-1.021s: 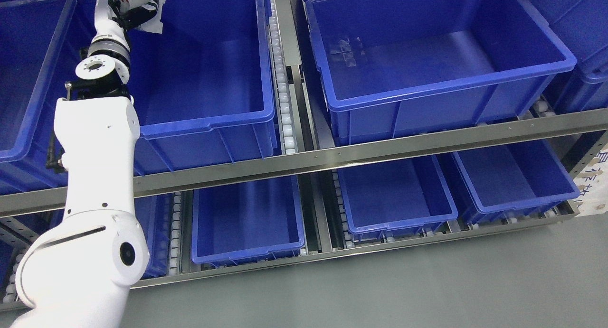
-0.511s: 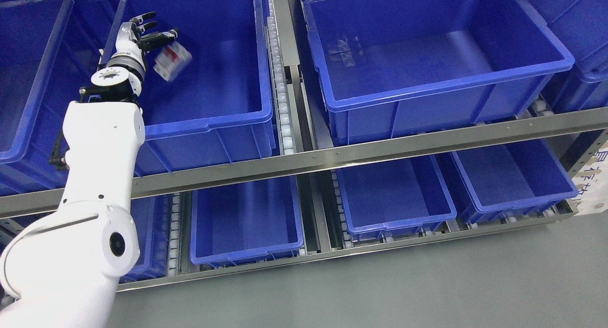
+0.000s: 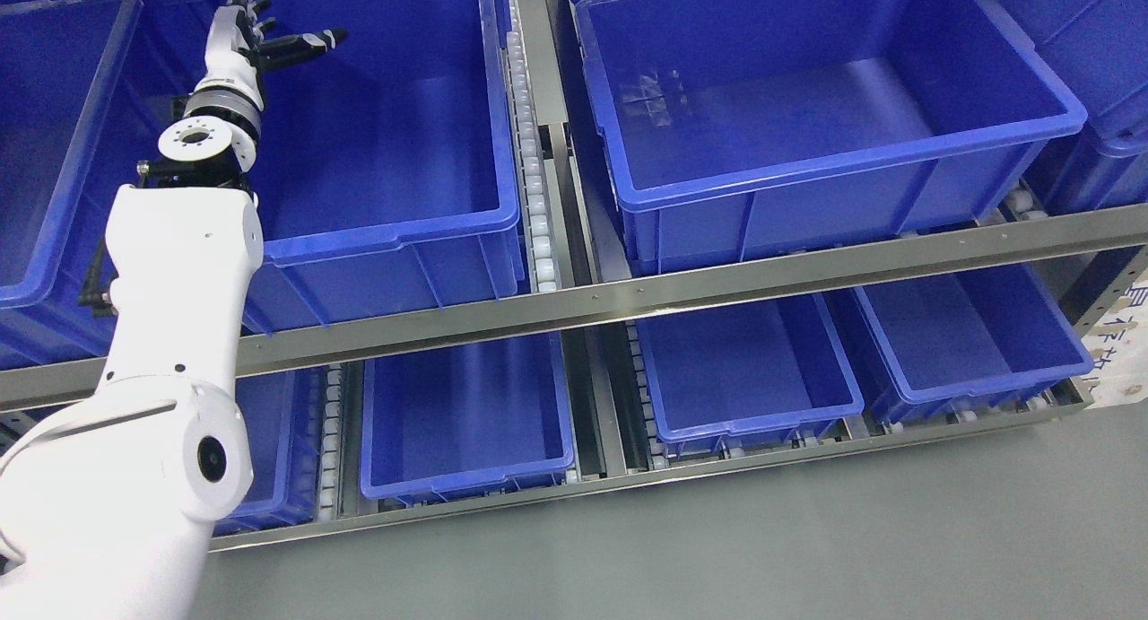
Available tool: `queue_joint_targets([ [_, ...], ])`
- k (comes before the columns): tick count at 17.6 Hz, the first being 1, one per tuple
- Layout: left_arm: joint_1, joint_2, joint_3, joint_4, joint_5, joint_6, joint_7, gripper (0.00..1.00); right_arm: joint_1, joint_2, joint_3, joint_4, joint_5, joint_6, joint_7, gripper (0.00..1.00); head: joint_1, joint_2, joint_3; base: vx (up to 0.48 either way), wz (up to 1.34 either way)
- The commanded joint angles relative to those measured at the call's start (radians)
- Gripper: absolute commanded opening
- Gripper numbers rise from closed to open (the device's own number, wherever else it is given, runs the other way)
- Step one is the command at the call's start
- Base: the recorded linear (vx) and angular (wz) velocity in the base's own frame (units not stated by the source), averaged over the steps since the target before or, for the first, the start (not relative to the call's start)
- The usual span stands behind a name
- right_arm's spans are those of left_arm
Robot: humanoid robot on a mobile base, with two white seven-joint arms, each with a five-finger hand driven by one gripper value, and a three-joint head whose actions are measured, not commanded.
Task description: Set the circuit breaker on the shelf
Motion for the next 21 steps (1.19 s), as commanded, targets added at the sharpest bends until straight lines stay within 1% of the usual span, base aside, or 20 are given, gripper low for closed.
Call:
queue_joint_targets([
  [1, 0.107, 0.015, 0.038, -0.358, 0.006, -0.105, -0.001, 1.0, 0.015, -0.017, 0.0, 0.0, 0.001, -0.045, 0.001, 1.0, 0.0, 0.0, 0.0, 0.0, 0.0],
  [3, 0.24, -0.021, 0.028, -0.562, 0.008, -0.107, 0.0, 1.0, 0.015, -0.017, 0.0, -0.001, -0.001, -0.045, 0.001, 1.0, 0.0, 0.0, 0.0, 0.0, 0.0],
  [4, 0.306, -0.055, 0.029, -0.662, 0.008, -0.105, 0.0, 1.0, 0.015, -0.017, 0.0, 0.0, 0.001, -0.045, 0.001, 1.0, 0.0, 0.0, 0.0, 0.0, 0.0],
  [5, 0.355, -0.066, 0.029, -0.751, 0.008, -0.105, 0.0, 1.0, 0.015, -0.017, 0.0, 0.0, -0.001, -0.045, 0.001, 1.0, 0.0, 0.0, 0.0, 0.0, 0.0],
  [8, 0.473, -0.068, 0.009, -0.917, 0.008, -0.101, -0.003, 1.0, 0.015, -0.017, 0.0, 0.0, -0.001, -0.045, 0.001, 1.0, 0.0, 0.0, 0.0, 0.0, 0.0],
  [11, 0.541, -0.068, 0.014, -0.956, 0.01, -0.099, -0.014, 1.0, 0.015, -0.017, 0.0, 0.0, 0.001, -0.045, 0.001, 1.0, 0.0, 0.0, 0.0, 0.0, 0.0],
  [15, 0.582, -0.071, 0.014, -1.0, 0.01, -0.093, -0.014, 1.0, 0.015, -0.017, 0.0, 0.0, 0.001, -0.045, 0.001, 1.0, 0.0, 0.0, 0.0, 0.0, 0.0],
  [20, 0.584, -0.123, 0.012, -1.052, 0.01, 0.002, -0.014, 1.0, 0.015, -0.017, 0.0, 0.0, 0.001, -0.045, 0.001, 1.0, 0.0, 0.0, 0.0, 0.0, 0.0],
  [21, 0.584, -0.129, 0.009, -1.055, 0.01, 0.003, -0.014, 1.0, 0.015, -0.017, 0.0, 0.0, 0.001, -0.045, 0.001, 1.0, 0.0, 0.0, 0.0, 0.0, 0.0],
])
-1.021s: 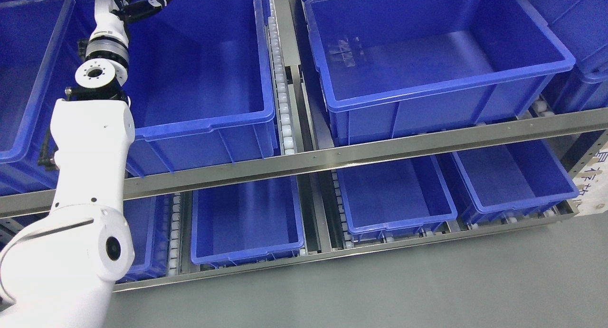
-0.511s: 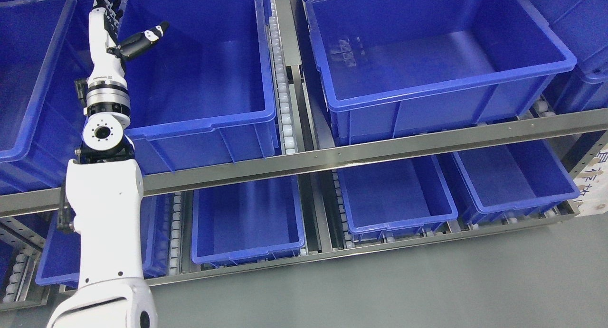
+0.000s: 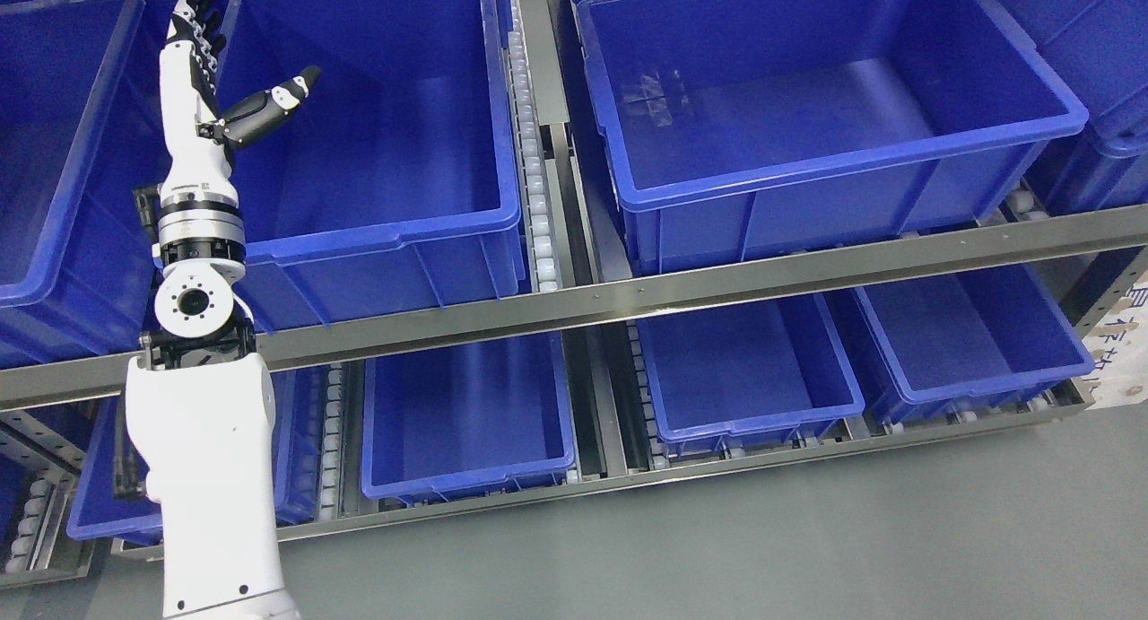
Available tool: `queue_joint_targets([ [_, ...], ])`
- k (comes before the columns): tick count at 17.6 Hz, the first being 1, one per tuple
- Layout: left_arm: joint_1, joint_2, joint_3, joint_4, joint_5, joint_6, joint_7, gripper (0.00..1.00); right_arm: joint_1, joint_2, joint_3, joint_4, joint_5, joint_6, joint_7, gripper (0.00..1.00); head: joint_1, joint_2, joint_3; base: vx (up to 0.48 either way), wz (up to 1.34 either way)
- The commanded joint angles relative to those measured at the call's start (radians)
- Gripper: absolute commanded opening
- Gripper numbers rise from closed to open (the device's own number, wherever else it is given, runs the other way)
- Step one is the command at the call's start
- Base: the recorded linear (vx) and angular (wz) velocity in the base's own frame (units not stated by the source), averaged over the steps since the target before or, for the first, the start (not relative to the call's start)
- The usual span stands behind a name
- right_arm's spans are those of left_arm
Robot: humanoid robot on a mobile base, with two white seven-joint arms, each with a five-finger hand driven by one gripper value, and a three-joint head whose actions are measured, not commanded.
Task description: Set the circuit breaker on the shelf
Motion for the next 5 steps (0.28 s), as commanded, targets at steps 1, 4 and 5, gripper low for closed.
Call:
queue_joint_targets([
  [1, 0.031, -0.052, -0.006, -0.218, 0.0, 0.032, -0.002, 1.0, 0.015, -0.017, 0.0, 0.0, 0.001, -0.045, 0.0, 1.0, 0.0, 0.0, 0.0, 0.0, 0.0],
  [4, 0.074, -0.052, -0.013, -0.248, 0.0, 0.031, -0.003, 1.0, 0.015, -0.017, 0.0, 0.0, 0.001, -0.045, 0.0, 1.0, 0.0, 0.0, 0.0, 0.0, 0.0],
  [5, 0.089, -0.055, -0.022, -0.258, 0.0, 0.031, -0.008, 1.0, 0.015, -0.017, 0.0, 0.0, 0.001, -0.045, 0.0, 1.0, 0.0, 0.0, 0.0, 0.0, 0.0],
])
